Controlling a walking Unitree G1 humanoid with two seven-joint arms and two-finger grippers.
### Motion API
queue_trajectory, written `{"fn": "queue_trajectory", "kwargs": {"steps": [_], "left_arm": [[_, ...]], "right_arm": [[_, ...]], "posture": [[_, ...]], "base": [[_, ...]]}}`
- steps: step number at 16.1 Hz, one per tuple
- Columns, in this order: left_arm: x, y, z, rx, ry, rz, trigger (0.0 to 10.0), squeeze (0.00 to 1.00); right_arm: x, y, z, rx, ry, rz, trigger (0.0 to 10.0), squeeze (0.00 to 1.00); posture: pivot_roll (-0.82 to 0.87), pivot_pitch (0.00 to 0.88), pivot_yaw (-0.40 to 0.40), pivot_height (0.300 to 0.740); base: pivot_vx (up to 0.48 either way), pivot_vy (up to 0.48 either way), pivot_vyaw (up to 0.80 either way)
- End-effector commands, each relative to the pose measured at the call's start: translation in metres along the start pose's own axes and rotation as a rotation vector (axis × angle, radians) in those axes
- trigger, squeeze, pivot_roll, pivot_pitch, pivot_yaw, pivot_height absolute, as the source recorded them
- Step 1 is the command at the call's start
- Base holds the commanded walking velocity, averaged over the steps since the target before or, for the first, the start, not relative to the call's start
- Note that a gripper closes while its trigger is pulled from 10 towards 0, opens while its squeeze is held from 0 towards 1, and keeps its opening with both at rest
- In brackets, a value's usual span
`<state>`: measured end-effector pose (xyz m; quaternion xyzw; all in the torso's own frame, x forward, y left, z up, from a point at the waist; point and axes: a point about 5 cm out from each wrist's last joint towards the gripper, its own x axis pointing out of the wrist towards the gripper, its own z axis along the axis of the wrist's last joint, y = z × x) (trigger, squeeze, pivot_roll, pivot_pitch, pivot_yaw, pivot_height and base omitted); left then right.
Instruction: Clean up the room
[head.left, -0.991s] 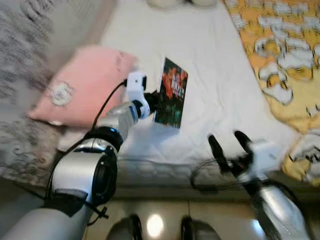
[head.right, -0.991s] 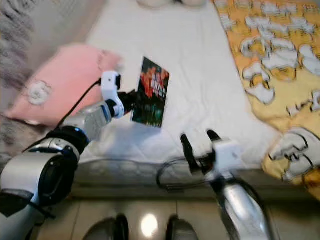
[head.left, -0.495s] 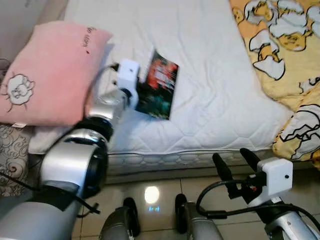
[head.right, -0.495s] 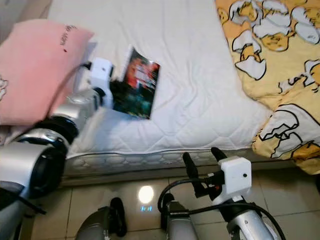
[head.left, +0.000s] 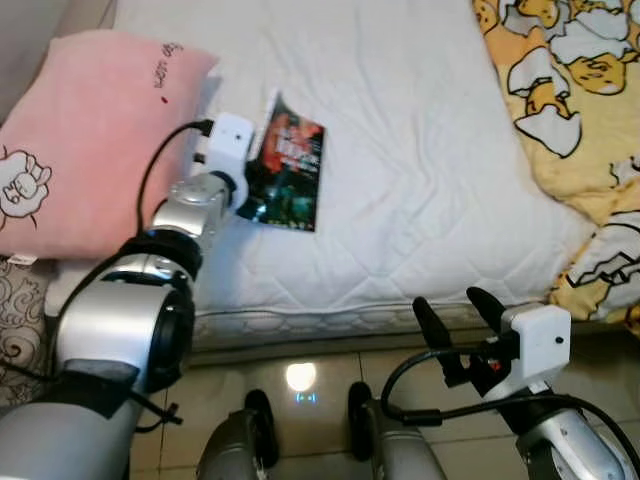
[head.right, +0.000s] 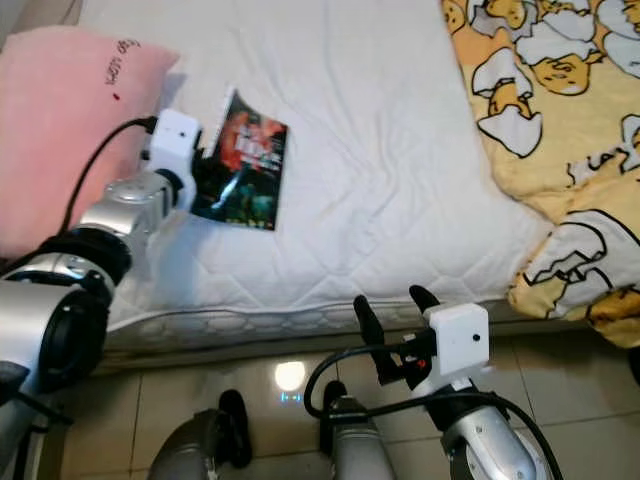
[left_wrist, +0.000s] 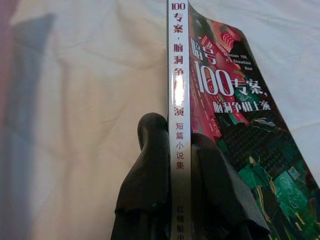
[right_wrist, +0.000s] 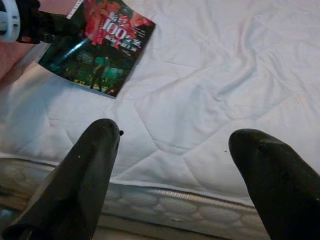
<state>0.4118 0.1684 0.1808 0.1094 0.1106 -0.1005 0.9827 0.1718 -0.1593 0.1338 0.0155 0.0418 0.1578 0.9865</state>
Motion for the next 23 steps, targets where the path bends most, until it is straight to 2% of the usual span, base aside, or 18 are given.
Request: {"fn": "queue_trajectory", "kwargs": {"steps": [1, 5, 7, 8, 12, 14, 18, 20, 21, 23], "left_arm": [[-0.004, 0.014, -0.008, 0.001, 0.021, 0.058, 10.0, 0.0], [-0.01, 0.034, -0.012, -0.005, 0.031, 0.115, 10.0, 0.0], [-0.012, 0.039, -0.015, 0.0, 0.041, 0.129, 10.0, 0.0], [-0.014, 0.042, -0.017, 0.007, 0.051, 0.131, 10.0, 1.0], [-0.013, 0.042, -0.008, 0.108, 0.044, 0.101, 10.0, 1.0], [-0.011, 0.039, 0.004, 0.214, 0.027, 0.07, 10.0, 1.0], [-0.009, 0.034, 0.025, 0.328, -0.025, 0.038, 10.0, 1.0], [-0.008, 0.029, 0.053, 0.462, -0.104, 0.035, 10.0, 1.0], [-0.009, 0.03, 0.061, 0.471, -0.128, 0.038, 10.0, 1.0], [-0.013, 0.04, 0.069, 0.432, -0.152, 0.061, 10.0, 1.0]], "right_arm": [[-0.001, -0.002, -0.006, 0.011, 0.037, 0.001, 10.0, 0.0], [0.001, -0.005, -0.009, 0.005, 0.049, 0.004, 10.0, 0.0], [0.004, -0.007, -0.011, 0.005, 0.053, 0.007, 10.0, 0.0], [0.006, -0.007, -0.01, 0.007, 0.051, 0.009, 10.0, 0.0], [0.011, -0.005, -0.01, 0.003, 0.047, 0.019, 10.0, 0.0], [0.014, -0.008, -0.011, -0.001, 0.039, 0.011, 10.0, 0.0], [0.024, -0.009, -0.011, -0.001, 0.017, 0.0, 10.0, 0.0], [0.034, -0.008, -0.013, 0.003, -0.007, -0.001, 10.0, 0.0], [0.039, -0.007, -0.012, 0.002, -0.018, 0.002, 10.0, 0.0], [0.052, -0.009, -0.01, -0.006, -0.051, 0.007, 10.0, 0.0]], "posture": [[-0.33, 0.314, -0.019, 0.74], [-0.31, 0.302, -0.024, 0.74], [-0.3, 0.296, -0.024, 0.74], [-0.29, 0.295, -0.024, 0.74], [-0.29, 0.284, -0.025, 0.74], [-0.29, 0.261, -0.015, 0.74], [-0.28, 0.218, 0.009, 0.74], [-0.27, 0.169, 0.025, 0.74], [-0.27, 0.157, 0.028, 0.74], [-0.25, 0.101, 0.047, 0.74]], "base": [[0.0, 0.0, 0.0], [0.0, 0.0, 0.0], [0.0, 0.0, 0.0], [0.0, 0.0, 0.0], [0.0, 0.0, 0.0], [0.0, 0.0, 0.0], [0.0, 0.0, 0.0], [0.0, 0.0, 0.0], [0.0, 0.0, 0.0], [0.0, 0.0, 0.0]]}}
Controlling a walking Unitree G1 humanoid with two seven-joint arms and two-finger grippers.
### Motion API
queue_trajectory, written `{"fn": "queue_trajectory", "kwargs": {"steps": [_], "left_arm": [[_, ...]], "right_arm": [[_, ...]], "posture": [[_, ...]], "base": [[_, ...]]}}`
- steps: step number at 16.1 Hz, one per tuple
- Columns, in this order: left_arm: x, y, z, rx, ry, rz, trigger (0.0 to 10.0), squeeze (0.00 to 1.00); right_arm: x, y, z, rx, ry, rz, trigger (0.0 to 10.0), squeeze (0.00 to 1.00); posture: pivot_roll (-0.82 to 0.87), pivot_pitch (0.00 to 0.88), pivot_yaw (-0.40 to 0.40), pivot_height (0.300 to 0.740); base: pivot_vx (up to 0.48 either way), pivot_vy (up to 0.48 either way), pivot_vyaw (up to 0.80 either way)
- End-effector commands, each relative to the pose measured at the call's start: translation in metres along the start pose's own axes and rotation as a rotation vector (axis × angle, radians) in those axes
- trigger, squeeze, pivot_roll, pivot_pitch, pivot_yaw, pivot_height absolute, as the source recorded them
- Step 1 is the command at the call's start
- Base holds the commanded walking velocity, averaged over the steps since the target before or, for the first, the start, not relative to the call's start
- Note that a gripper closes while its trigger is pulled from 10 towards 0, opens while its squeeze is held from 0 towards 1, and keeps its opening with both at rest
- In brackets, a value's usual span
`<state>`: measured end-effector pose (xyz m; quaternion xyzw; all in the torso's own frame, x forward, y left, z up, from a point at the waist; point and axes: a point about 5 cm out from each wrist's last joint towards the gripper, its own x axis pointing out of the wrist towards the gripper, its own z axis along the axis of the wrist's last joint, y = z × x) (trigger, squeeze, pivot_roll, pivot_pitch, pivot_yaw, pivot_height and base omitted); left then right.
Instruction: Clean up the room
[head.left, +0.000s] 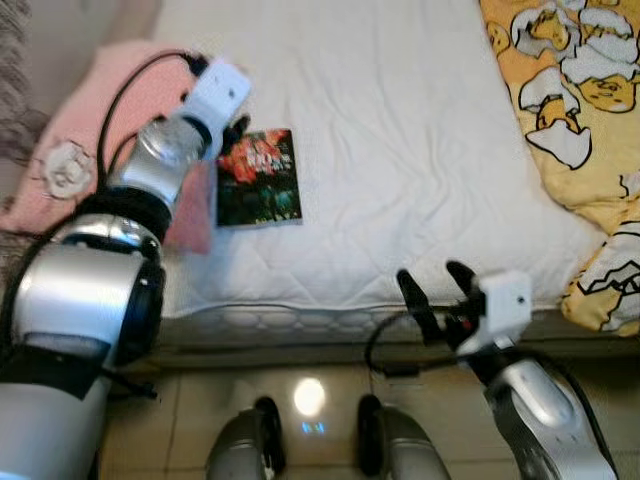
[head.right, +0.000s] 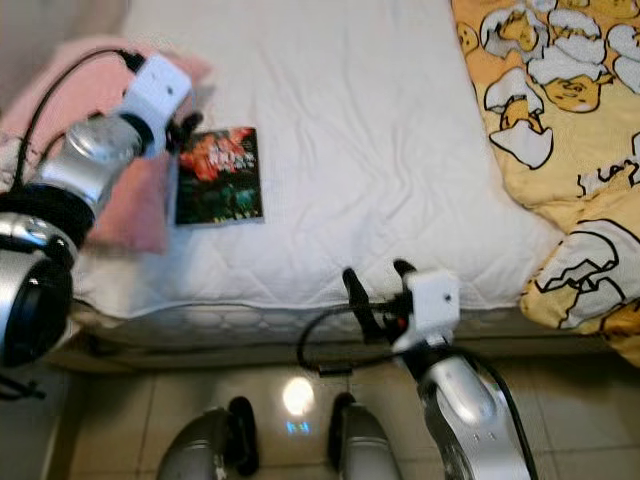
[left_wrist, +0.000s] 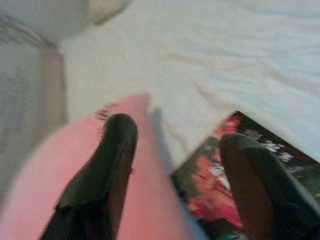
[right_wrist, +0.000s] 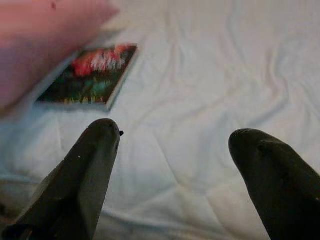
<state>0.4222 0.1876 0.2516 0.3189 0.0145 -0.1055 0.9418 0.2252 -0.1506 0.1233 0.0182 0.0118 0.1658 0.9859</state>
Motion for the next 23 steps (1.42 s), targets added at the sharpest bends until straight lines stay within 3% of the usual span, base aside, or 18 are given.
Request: {"fn": "queue_trajectory", "kwargs": {"steps": [1, 3, 5, 7, 8, 9, 11, 12, 13, 15, 17, 19, 23], "left_arm": [[-0.003, 0.01, -0.001, -0.058, -0.019, 0.021, 10.0, 1.0], [-0.007, 0.015, -0.005, -0.245, -0.097, 0.03, 10.0, 1.0], [-0.014, 0.021, -0.019, -0.53, -0.187, 0.131, 10.0, 1.0], [-0.022, 0.003, -0.044, -0.684, -0.224, 0.216, 10.0, 1.0], [-0.03, -0.023, -0.061, -0.741, -0.221, 0.246, 10.0, 1.0], [-0.041, -0.058, -0.071, -0.766, -0.204, 0.234, 10.0, 1.0], [-0.058, -0.109, -0.075, -0.732, -0.179, 0.15, 10.0, 1.0], [-0.062, -0.115, -0.074, -0.715, -0.186, 0.13, 10.0, 0.9], [-0.064, -0.122, -0.068, -0.703, -0.219, 0.087, 10.0, 0.0], [-0.062, -0.116, -0.063, -0.719, -0.243, 0.106, 10.0, 0.0], [-0.069, -0.113, -0.067, -0.72, -0.202, 0.153, 10.0, 0.0], [-0.078, -0.118, -0.082, -0.705, -0.146, 0.167, 10.0, 0.0], [-0.079, -0.122, -0.078, -0.678, -0.144, 0.118, 10.0, 0.0]], "right_arm": [[0.004, -0.002, -0.004, -0.003, -0.003, -0.014, 10.0, 0.0], [0.015, -0.004, -0.001, -0.004, -0.053, -0.043, 10.0, 0.0], [0.024, -0.017, 0.009, -0.026, -0.133, -0.176, 10.0, 0.0], [0.029, -0.033, 0.015, -0.045, -0.179, -0.265, 10.0, 0.0], [0.032, -0.041, 0.016, -0.077, -0.197, -0.297, 10.0, 0.0], [0.036, -0.048, 0.014, -0.092, -0.213, -0.311, 10.0, 0.0], [0.044, -0.054, 0.01, -0.055, -0.211, -0.331, 10.0, 0.0], [0.047, -0.054, 0.01, -0.047, -0.209, -0.322, 10.0, 0.0], [0.059, -0.05, 0.008, -0.033, -0.195, -0.285, 10.0, 0.0], [0.07, -0.045, 0.009, -0.039, -0.19, -0.238, 10.0, 0.0], [0.075, -0.042, 0.005, -0.042, -0.183, -0.206, 10.0, 0.0], [0.065, -0.045, -0.007, -0.018, -0.145, -0.211, 10.0, 0.0], [0.043, -0.057, -0.031, 0.033, -0.102, -0.325, 10.0, 0.0]], "posture": [[-0.23, 0.071, 0.064, 0.74], [-0.2, 0.014, 0.089, 0.74], [-0.17, 0.0, 0.094, 0.74], [-0.13, 0.0, 0.08, 0.74], [-0.11, 0.0, 0.067, 0.74], [-0.08, 0.0, 0.046, 0.74], [-0.04, 0.0, 0.02, 0.74], [-0.04, 0.0, 0.012, 0.74], [-0.02, 0.0, -0.003, 0.74], [-0.02, 0.0, -0.015, 0.74], [-0.02, 0.0, -0.018, 0.74], [-0.03, 0.0, -0.017, 0.74], [-0.05, 0.0, -0.007, 0.74]], "base": [[0.0, 0.0, 0.0], [0.0, 0.0, 0.0], [0.0, 0.0, 0.0], [0.0, 0.0, 0.0], [0.0, 0.0, 0.0], [0.0, 0.0, 0.0], [0.0, 0.0, 0.0], [0.0, 0.0, 0.0], [0.296, -0.375, 0.0], [0.298, -0.373, 0.0], [0.311, -0.362, 0.0], [0.326, -0.349, 0.0], [0.326, -0.349, 0.0]]}}
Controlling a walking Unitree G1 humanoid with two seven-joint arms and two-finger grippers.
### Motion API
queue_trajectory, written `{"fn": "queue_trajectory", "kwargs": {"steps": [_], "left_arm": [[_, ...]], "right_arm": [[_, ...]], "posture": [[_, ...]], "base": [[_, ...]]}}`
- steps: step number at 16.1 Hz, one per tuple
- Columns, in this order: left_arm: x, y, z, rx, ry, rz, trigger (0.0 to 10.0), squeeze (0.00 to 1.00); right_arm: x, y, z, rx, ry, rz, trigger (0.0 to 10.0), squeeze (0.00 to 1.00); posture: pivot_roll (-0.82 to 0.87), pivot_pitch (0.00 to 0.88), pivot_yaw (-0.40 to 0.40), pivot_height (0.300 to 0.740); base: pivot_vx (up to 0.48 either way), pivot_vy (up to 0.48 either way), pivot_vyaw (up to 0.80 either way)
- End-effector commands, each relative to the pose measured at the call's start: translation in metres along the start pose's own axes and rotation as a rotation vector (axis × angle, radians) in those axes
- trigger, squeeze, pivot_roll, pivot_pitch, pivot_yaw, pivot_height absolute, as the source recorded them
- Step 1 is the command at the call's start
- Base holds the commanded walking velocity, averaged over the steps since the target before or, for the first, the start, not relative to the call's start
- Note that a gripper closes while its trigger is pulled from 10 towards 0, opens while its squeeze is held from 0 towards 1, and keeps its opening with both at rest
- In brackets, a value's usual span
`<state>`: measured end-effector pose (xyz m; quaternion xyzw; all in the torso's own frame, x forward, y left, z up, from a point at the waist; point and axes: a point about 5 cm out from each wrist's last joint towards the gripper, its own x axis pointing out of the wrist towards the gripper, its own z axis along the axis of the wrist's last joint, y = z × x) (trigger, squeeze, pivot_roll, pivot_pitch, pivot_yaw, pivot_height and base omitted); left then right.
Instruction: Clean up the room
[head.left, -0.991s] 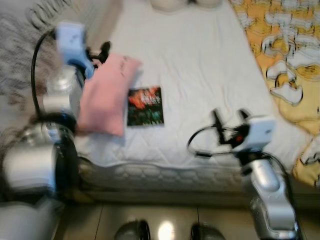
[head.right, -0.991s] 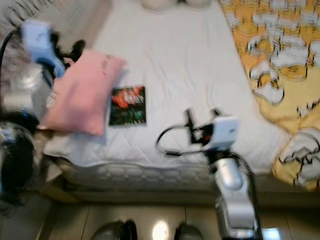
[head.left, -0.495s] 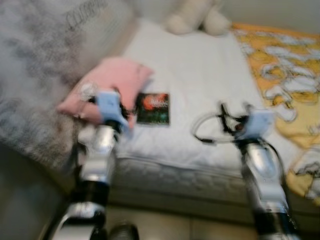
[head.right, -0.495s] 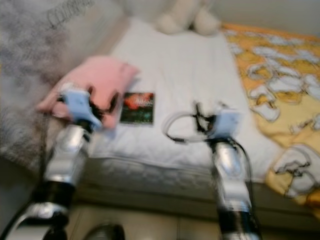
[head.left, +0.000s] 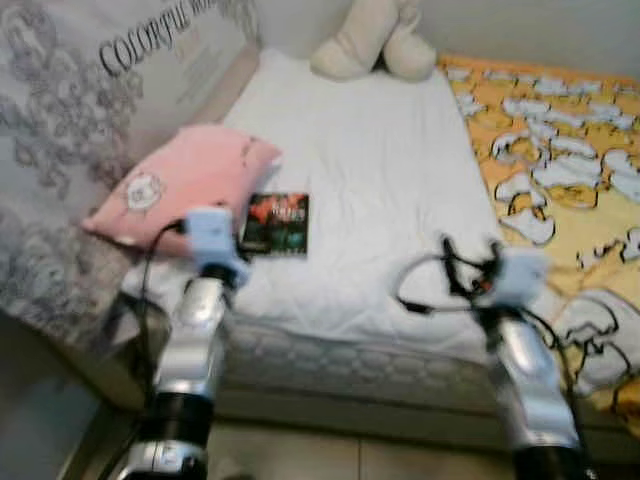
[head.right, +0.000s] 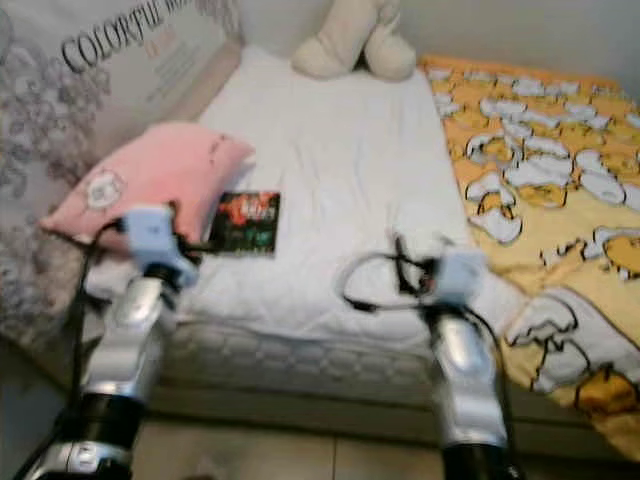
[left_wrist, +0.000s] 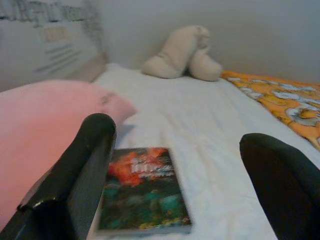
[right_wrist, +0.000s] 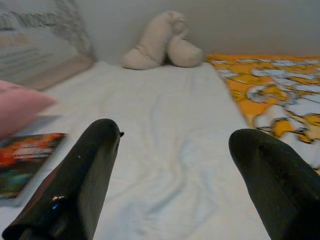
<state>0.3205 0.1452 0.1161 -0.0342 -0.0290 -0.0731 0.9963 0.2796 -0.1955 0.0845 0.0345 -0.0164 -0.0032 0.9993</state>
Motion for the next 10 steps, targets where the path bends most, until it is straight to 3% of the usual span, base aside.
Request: {"fn": "queue_trajectory", "kwargs": {"steps": [1, 4, 10], "left_arm": [[0.0016, 0.0095, 0.0084, 0.033, -0.01, 0.019, 10.0, 0.0], [0.002, 0.0065, 0.0081, 0.024, 0.0, 0.003, 10.0, 0.0], [-0.0057, 0.0003, 0.0062, -0.007, 0.0, -0.015, 10.0, 0.0]], "right_arm": [[0.0032, 0.0064, 0.0045, 0.008, -0.033, 0.01, 10.0, 0.0], [0.0055, 0.0064, 0.0079, -0.025, -0.037, 0.021, 10.0, 0.0], [0.0104, 0.0117, 0.0113, -0.03, -0.052, 0.037, 10.0, 0.0]], "posture": [[-0.05, 0.0, -0.004, 0.74], [-0.06, 0.0, 0.007, 0.74], [-0.06, 0.0, 0.013, 0.74]], "base": [[0.326, -0.349, 0.0], [0.324, -0.351, -0.79], [0.326, -0.349, 0.0]]}}
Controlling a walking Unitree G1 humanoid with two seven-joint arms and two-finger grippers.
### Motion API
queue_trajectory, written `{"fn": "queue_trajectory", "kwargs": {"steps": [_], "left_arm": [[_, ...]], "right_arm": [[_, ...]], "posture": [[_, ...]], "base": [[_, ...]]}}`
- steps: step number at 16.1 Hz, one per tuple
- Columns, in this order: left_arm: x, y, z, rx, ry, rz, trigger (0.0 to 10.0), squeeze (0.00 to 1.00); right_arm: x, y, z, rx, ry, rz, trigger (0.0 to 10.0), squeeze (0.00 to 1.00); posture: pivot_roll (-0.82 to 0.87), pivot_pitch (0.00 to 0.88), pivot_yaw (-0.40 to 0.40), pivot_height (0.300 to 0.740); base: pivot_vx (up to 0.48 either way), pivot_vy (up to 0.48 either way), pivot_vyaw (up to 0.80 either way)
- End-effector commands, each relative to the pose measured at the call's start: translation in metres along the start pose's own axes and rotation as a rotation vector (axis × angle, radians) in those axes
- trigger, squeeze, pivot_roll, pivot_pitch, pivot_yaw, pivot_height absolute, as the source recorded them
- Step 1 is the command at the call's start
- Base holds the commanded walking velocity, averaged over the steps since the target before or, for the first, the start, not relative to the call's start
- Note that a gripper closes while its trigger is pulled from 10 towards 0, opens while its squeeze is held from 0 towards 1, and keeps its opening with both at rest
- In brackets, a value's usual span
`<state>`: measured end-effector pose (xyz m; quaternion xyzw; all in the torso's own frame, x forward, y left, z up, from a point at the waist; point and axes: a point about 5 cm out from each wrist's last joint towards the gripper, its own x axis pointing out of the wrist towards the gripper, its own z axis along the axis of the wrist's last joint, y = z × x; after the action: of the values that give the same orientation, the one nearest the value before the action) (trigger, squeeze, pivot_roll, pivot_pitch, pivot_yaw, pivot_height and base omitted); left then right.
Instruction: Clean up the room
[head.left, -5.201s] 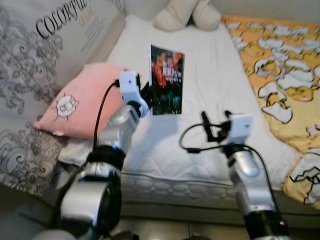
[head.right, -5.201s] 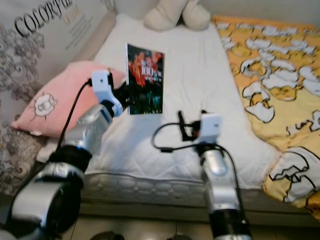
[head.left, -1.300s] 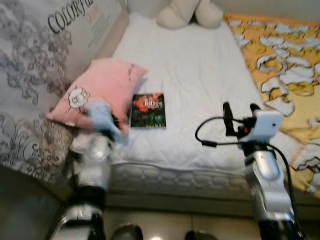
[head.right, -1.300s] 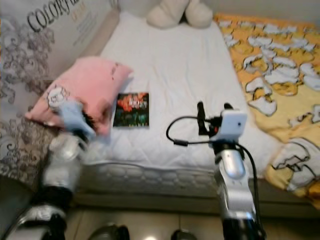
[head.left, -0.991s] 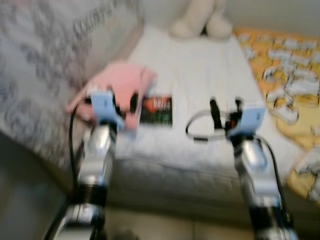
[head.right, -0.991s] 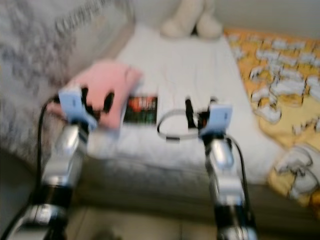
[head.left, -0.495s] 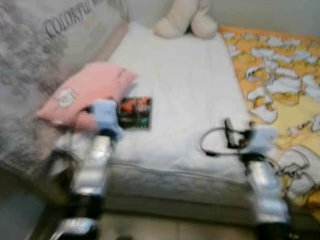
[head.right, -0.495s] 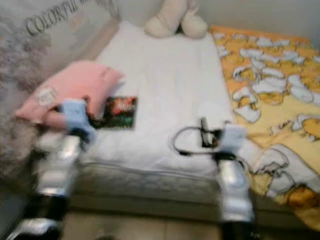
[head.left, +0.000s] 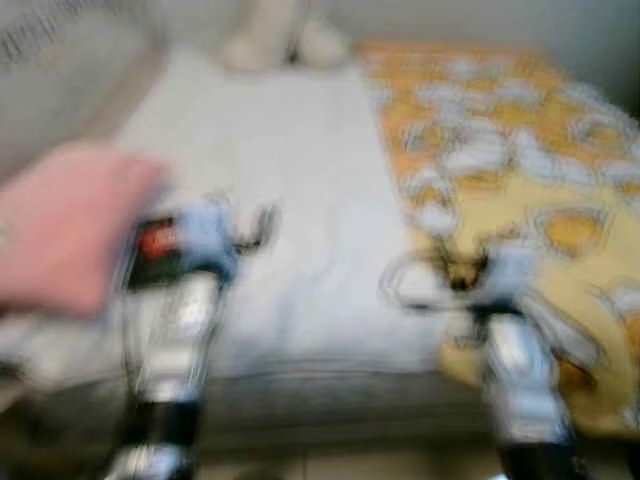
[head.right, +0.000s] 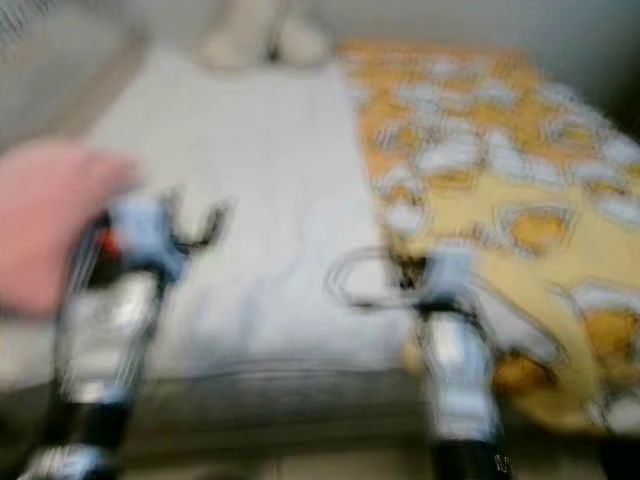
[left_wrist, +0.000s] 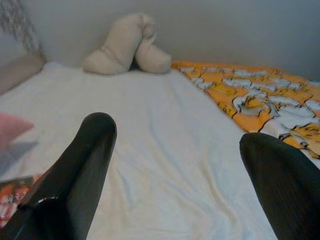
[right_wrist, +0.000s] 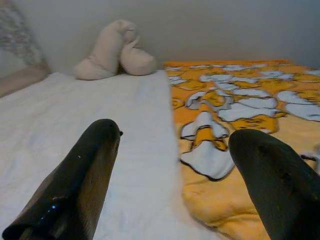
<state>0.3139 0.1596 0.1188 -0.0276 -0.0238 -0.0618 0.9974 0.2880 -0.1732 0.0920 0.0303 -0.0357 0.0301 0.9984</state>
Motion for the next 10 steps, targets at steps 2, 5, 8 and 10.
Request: {"fn": "queue_trajectory", "kwargs": {"steps": [2, 5, 8, 10], "left_arm": [[0.001, -0.013, 0.002, -0.015, -0.01, -0.036, 10.0, 0.0], [0.0, -0.01, -0.001, 0.014, 0.015, -0.022, 10.0, 0.0], [0.001, -0.012, -0.002, 0.014, 0.014, -0.024, 10.0, 0.0], [0.003, -0.01, -0.005, 0.029, 0.039, -0.031, 10.0, 0.0]], "right_arm": [[0.003, -0.009, 0.005, -0.024, -0.014, -0.015, 10.0, 0.0], [0.005, 0.001, 0.006, -0.034, -0.012, 0.068, 10.0, 0.0], [0.005, 0.001, 0.006, -0.027, -0.002, 0.084, 10.0, 0.0], [0.0, -0.005, 0.003, -0.028, 0.01, 0.07, 10.0, 0.0]], "posture": [[-0.05, 0.0, 0.011, 0.74], [-0.05, 0.0, 0.005, 0.74], [-0.06, 0.0, 0.006, 0.74], [-0.06, 0.0, 0.007, 0.74]], "base": [[0.326, -0.349, 0.0], [0.301, -0.358, 0.0], [0.09, 0.0, -0.35], [0.0, 0.0, -0.51]]}}
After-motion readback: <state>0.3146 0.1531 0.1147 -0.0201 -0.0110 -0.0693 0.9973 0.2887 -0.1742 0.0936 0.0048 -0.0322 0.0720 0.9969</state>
